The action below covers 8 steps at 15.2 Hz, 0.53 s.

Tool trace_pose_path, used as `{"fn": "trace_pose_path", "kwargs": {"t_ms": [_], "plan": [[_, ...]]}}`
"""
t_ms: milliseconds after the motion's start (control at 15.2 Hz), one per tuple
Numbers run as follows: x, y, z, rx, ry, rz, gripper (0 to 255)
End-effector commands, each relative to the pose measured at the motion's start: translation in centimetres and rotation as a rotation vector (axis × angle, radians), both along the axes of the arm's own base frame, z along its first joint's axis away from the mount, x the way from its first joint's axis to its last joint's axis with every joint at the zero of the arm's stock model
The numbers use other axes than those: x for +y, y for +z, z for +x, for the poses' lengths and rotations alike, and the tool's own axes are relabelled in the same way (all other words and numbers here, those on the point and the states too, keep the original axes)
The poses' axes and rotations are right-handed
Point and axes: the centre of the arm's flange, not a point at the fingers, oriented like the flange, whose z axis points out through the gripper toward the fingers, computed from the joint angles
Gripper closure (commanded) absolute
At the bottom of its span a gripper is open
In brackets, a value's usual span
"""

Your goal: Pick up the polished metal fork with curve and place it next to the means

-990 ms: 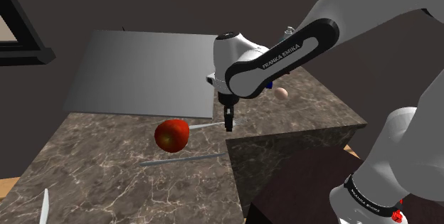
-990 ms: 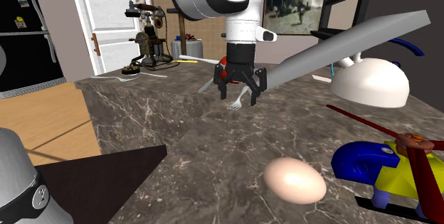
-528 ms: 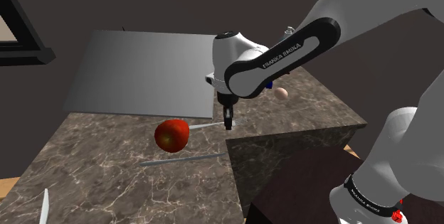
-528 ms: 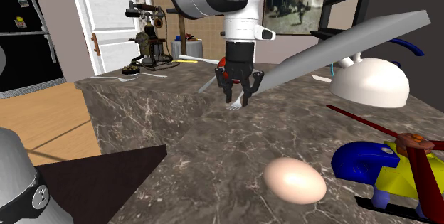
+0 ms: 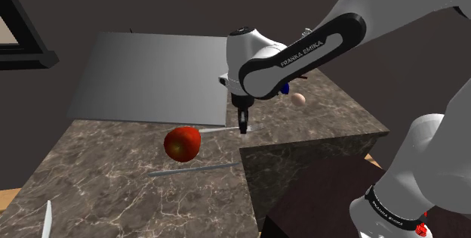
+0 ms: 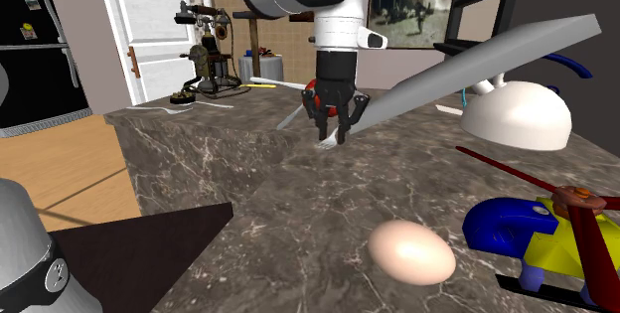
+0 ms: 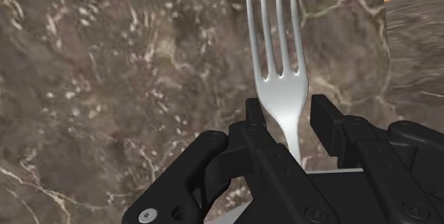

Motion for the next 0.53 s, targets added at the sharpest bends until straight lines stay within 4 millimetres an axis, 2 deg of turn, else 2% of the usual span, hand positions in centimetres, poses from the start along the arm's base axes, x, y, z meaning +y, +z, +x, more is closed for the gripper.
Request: {"fn": "trace_pose_path", "kwargs": {"t_ms": [0,462], "plan": [[0.0,1.0,0.0,0.0,-0.001,0.0,255],[0.0,4.7,0.0,0.0,-0.001,0.0,255]]}}
